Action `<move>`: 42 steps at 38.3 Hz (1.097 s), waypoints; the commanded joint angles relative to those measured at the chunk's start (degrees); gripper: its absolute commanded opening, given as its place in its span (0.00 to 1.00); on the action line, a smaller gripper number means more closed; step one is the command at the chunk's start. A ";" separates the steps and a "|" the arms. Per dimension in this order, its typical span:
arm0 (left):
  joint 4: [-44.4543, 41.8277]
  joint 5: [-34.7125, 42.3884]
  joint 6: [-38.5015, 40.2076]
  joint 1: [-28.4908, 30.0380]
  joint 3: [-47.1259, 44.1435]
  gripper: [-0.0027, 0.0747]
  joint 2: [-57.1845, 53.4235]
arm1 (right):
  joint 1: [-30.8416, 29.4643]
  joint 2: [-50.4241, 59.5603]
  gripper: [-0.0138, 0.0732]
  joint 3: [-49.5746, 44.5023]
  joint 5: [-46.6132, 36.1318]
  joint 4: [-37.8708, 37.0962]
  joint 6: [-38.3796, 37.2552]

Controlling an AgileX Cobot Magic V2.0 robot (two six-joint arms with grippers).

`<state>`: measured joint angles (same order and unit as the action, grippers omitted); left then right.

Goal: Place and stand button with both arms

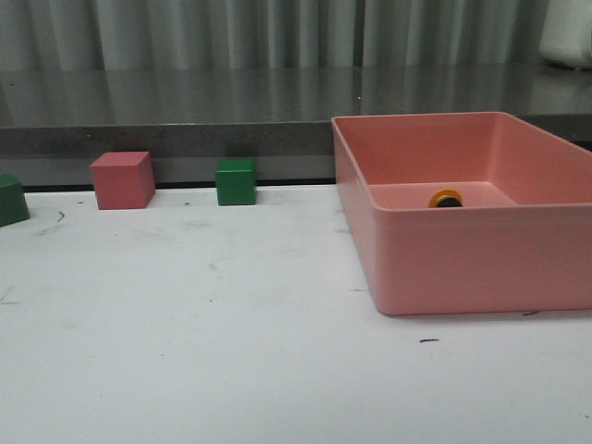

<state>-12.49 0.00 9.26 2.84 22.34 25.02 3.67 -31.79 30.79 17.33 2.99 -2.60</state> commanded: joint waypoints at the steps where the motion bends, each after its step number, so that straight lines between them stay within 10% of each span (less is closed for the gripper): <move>1: 0.14 4.27 0.13 -0.28 2.09 0.06 0.65 | 0.01 -0.50 0.09 2.24 -4.32 0.16 0.43; 5: 0.27 3.48 0.13 -0.28 2.09 0.28 0.65 | 0.01 -0.50 0.23 2.24 -4.52 0.16 0.43; 14: 0.27 3.36 0.13 -0.28 2.09 0.89 0.65 | 0.01 -0.99 0.92 2.19 -5.78 0.16 0.43; 23: 0.27 3.36 0.13 -0.28 2.09 0.86 0.65 | 0.01 -13.49 0.90 7.34 -14.09 1.47 0.43; 42: 0.27 3.36 0.13 -0.28 2.09 0.80 0.65 | 8.98 -52.15 0.90 39.27 9.25 1.47 0.37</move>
<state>-12.49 -0.72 9.26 2.84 22.34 25.02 11.17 -81.27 64.68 25.27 3.96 -2.60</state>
